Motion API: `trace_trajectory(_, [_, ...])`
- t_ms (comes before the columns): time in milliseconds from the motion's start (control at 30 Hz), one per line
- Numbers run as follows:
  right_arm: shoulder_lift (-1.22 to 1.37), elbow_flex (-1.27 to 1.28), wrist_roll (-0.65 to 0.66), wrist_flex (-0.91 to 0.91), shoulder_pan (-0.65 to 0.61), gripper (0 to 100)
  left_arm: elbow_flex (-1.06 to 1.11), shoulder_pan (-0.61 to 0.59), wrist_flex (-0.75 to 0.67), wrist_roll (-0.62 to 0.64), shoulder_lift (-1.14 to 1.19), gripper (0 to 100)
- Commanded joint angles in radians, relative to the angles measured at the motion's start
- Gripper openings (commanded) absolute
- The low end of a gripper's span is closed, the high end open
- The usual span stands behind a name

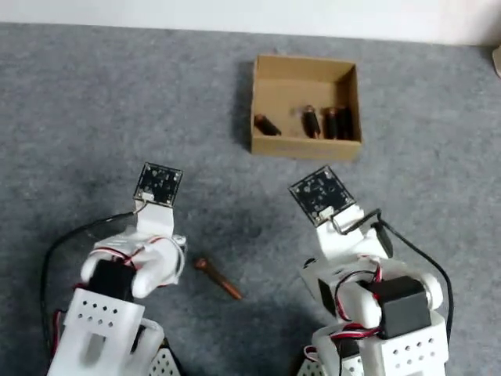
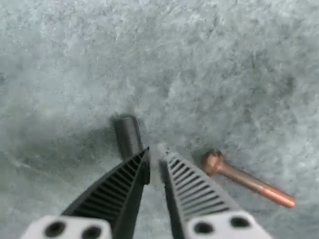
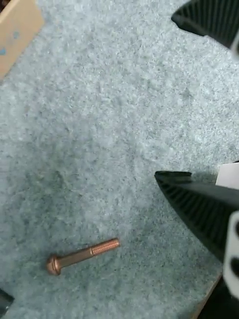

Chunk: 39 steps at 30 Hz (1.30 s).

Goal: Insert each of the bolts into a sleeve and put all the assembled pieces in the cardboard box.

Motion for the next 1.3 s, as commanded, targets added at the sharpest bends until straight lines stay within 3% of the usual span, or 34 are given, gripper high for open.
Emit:
trace_trajectory(0, [-0.004,-0.004,0.011,-0.021,-0.005,39.2,0.010,0.099,-0.003,0.258,-0.004,10])
trace_trajectory(167, [-0.004,-0.002,0.011,-0.038,-0.004,39.2,0.077,0.375,0.000,0.537,-0.004,31])
trace_trajectory(267, [-0.004,-0.002,0.011,-0.036,-0.002,39.2,0.094,0.481,-0.003,0.647,-0.004,36])
trace_trajectory(533, [-0.002,-0.002,0.011,-0.036,-0.001,39.2,0.148,0.481,-0.130,0.793,-0.004,18])
trace_trajectory(833, [-0.002,-0.001,0.011,-0.036,-0.001,39.2,0.133,0.427,-0.046,0.792,-0.002,18])
trace_trajectory(1267, [-0.002,-0.001,0.011,-0.031,-0.001,39.2,0.237,0.367,-0.091,0.764,-0.002,18])
